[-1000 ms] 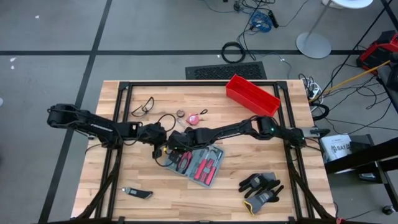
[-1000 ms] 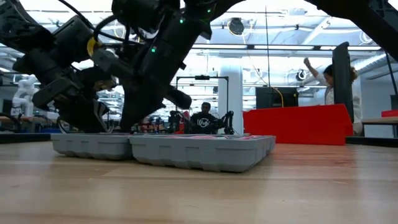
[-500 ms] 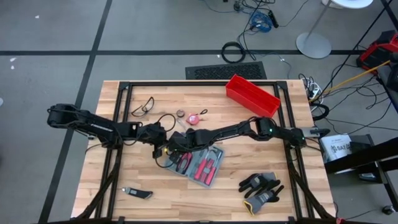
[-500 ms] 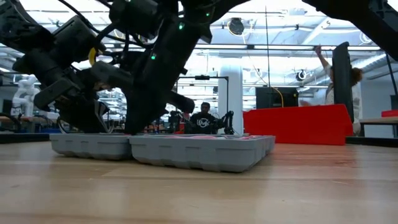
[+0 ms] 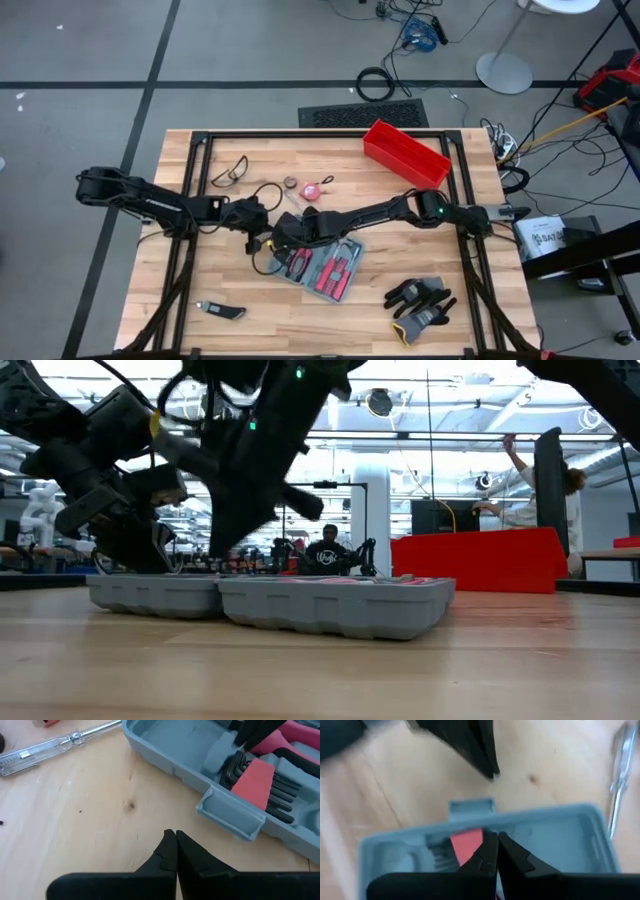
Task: Prefit tool cases
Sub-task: Adjust the hex key on the toolbox
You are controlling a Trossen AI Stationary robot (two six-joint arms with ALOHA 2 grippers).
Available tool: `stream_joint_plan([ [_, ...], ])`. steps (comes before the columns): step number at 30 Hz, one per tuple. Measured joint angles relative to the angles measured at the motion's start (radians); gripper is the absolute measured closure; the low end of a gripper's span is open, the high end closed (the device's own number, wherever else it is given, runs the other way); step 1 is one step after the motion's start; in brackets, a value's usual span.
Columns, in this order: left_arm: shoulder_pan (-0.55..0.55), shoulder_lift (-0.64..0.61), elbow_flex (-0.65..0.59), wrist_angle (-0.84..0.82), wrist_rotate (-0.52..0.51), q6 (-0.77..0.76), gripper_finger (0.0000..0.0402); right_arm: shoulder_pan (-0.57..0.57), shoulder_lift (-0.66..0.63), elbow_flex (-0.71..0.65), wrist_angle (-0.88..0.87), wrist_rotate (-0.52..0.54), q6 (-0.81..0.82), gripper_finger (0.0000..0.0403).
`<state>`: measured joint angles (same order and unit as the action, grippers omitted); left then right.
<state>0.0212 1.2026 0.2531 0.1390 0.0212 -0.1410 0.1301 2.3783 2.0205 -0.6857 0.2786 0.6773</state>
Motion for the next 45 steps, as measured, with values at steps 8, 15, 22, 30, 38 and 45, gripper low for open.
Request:
stream_joint_plan([
  [8,0.0,0.0,0.0,0.001,0.0,0.016,0.0402,0.012,0.057,0.004,0.014,-0.114,0.061,0.0403],
  [15,0.0,0.0,0.0,0.0,0.0,0.017,0.0402,0.01,0.003,-0.003,-0.022,-0.013,0.006,0.0403],
  [22,0.0,0.0,0.0,0.002,0.111,0.008,0.0402,0.007,0.0,-0.003,-0.098,-0.046,0.029,0.0403],
  [30,-0.017,0.0,0.0,0.016,0.213,-0.087,0.0402,0.007,0.002,-0.002,-0.08,-0.094,0.001,0.0403],
  [38,-0.017,0.0,0.0,0.078,0.184,-0.089,0.0402,0.007,0.034,0.002,-0.05,-0.121,-0.051,0.0403],
  [45,-0.017,0.0,0.0,0.096,0.142,-0.088,0.0402,0.006,0.031,0.0,-0.006,-0.208,-0.053,0.0403],
])
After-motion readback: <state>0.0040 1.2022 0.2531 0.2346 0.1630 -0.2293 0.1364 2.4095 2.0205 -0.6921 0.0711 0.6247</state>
